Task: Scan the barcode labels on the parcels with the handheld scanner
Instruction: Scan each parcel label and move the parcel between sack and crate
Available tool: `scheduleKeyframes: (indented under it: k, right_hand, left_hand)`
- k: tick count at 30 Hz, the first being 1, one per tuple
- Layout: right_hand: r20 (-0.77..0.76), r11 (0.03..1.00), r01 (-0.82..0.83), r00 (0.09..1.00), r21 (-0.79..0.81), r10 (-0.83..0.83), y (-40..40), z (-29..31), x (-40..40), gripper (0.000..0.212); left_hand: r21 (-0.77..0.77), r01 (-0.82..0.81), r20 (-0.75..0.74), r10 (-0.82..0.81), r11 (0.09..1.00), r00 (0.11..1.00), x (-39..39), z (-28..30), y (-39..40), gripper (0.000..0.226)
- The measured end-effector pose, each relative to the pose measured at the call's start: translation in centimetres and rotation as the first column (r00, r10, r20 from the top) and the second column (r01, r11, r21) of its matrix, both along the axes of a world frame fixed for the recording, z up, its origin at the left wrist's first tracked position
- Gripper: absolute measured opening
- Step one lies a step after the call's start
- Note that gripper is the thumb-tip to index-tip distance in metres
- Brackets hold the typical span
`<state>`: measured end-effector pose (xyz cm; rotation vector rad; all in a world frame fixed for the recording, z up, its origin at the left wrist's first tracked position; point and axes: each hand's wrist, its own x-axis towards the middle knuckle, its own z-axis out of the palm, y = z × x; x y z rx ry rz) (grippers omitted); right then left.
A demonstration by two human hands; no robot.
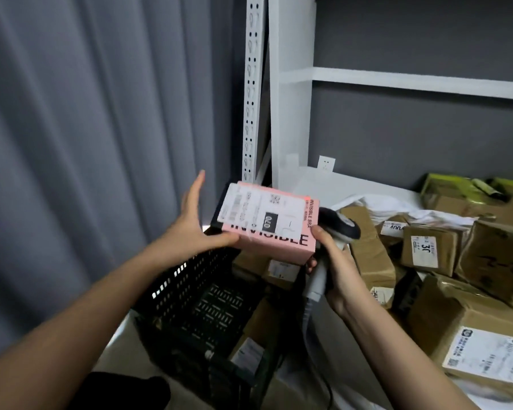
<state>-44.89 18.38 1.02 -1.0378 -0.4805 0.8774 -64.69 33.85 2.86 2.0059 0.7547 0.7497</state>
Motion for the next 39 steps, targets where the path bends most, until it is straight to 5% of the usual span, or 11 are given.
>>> scheduleKeyframes:
  k: [3,6,9,13,17,20,27,39]
  right_hand:
    - [-0.073,0.993,0.108,0.992,0.051,-0.105,1.7,-0.7,0.3,0.053]
    - [-0.060,0.988,0.138,0.989,0.062,-0.134,2.9,-1.8,-0.2,0.050]
    - [0.010,0.992,0.118,0.993,0.034,-0.118,3.6,-2.9,-1.5,0.044]
    - [0.066,0.994,0.107,0.992,-0.006,-0.106,3.8,-3.7,-1.8,0.049]
    - [0.196,0.973,0.185,0.968,-0.142,-0.155,2.0,-3.9,-1.5,0.023]
    - [0.335,0.987,0.130,0.938,-0.095,-0.092,0.2,-3.4,-1.8,0.012]
    - [0.496,0.989,-0.103,0.856,-0.104,0.141,-1.0,-2.2,-3.8,0.036]
    - [0.518,0.981,-0.147,0.834,-0.125,0.191,-0.9,-2.4,-3.4,0.043]
  left_hand:
    - [-0.553,0.020,0.218,0.122,0.833,0.968,1.3,-2.6,-1.5,0.151]
    - [-0.677,0.158,0.278,0.051,0.719,0.959,2.9,-4.5,-2.4,0.126]
    - [-0.686,0.178,0.347,0.101,0.705,0.933,4.3,-5.4,-2.6,0.086]
    - [-0.709,0.149,0.388,0.206,0.689,0.898,4.5,-5.8,-1.7,0.073]
    - [-0.607,-0.040,0.293,0.271,0.794,0.917,3.0,-5.8,0.4,0.042]
    - [-0.542,-0.112,0.183,0.247,0.833,0.952,1.7,-6.6,1.6,0.033]
    - [-0.565,-0.141,0.148,0.268,0.813,0.952,1.6,-7.3,1.1,0.033]
    - [-0.555,-0.173,0.084,0.262,0.814,0.961,3.2,-7.2,0.2,0.055]
